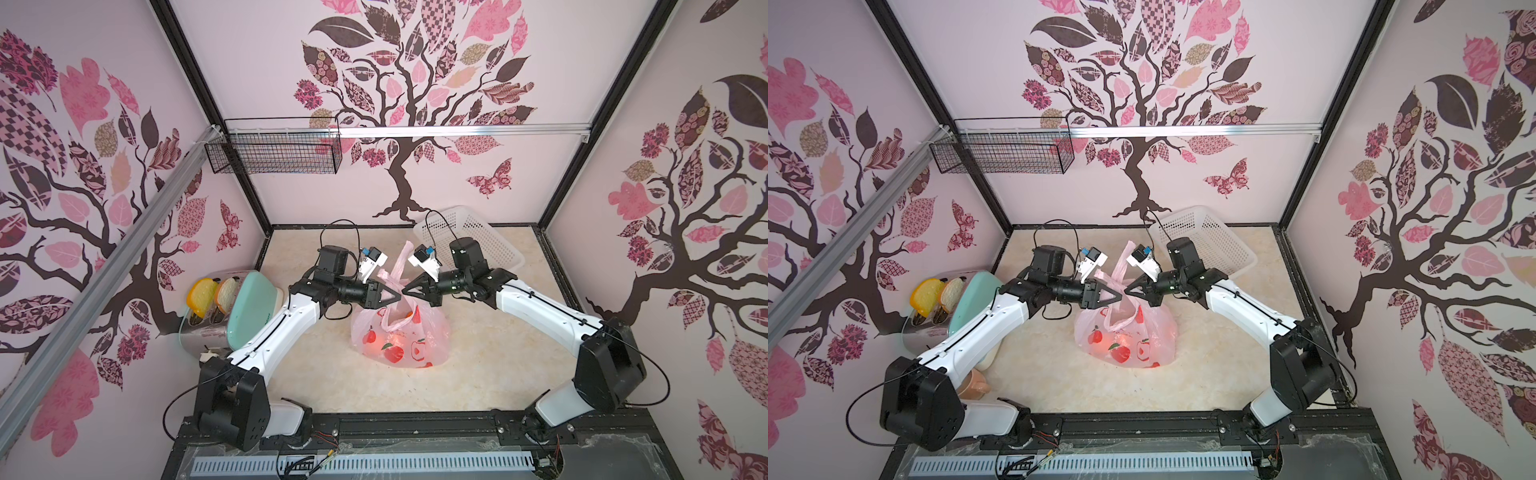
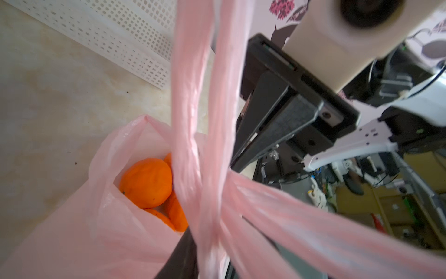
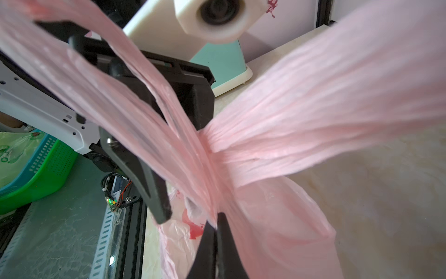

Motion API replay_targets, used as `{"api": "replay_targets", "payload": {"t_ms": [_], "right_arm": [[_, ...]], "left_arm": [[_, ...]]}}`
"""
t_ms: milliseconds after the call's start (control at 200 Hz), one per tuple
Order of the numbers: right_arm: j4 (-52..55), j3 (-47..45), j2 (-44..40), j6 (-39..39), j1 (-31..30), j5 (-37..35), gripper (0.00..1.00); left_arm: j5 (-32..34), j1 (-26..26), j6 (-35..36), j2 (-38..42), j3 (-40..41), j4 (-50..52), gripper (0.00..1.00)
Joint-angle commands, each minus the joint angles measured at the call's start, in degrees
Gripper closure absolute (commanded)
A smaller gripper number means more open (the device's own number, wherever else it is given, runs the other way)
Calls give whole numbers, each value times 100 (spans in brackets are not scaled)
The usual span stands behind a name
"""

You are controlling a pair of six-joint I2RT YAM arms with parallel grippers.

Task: Place the oranges into plastic bags & tie knots
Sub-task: Tie the plastic bag at the center of the board.

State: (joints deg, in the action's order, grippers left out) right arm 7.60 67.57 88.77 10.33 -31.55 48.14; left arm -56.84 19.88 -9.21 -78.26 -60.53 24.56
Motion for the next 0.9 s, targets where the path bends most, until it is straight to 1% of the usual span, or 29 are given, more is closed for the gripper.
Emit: {"api": "replay_targets", "payload": {"t_ms": [0, 210, 325, 445, 515, 590, 675, 725, 765, 890], "right_arm": [[83, 257, -84, 35, -9, -1, 100], [18, 283, -185, -20, -10, 44, 100], [-21, 291, -155, -72, -34, 102, 100], [-4, 347, -141, -66, -104, 108, 100], [-20, 354, -144, -72, -128, 108, 100], [-21, 353, -147, -74, -142, 117, 100], [12, 353, -141, -67, -150, 105, 100], [38, 353, -140, -57, -156, 82, 100], [57, 353, -140, -40, -152, 72, 100], [117, 285, -192, 2, -150, -62, 100]], "left_arm": [[-90, -2, -40, 91, -105, -251, 63], [-207, -6, -154, 109, -139, -441, 62], [-275, -2, -283, 135, -115, -625, 58], [-276, -2, -344, 148, -116, -715, 59], [-242, -3, -379, 148, -114, -758, 65], [-239, -8, -437, 152, -93, -840, 70], [-257, -6, -514, 165, -81, -943, 84], [-257, -2, -543, 181, -83, -993, 86], [-261, -2, -580, 202, -72, -1060, 91], [-247, -6, -643, 260, -30, -1173, 100]]}}
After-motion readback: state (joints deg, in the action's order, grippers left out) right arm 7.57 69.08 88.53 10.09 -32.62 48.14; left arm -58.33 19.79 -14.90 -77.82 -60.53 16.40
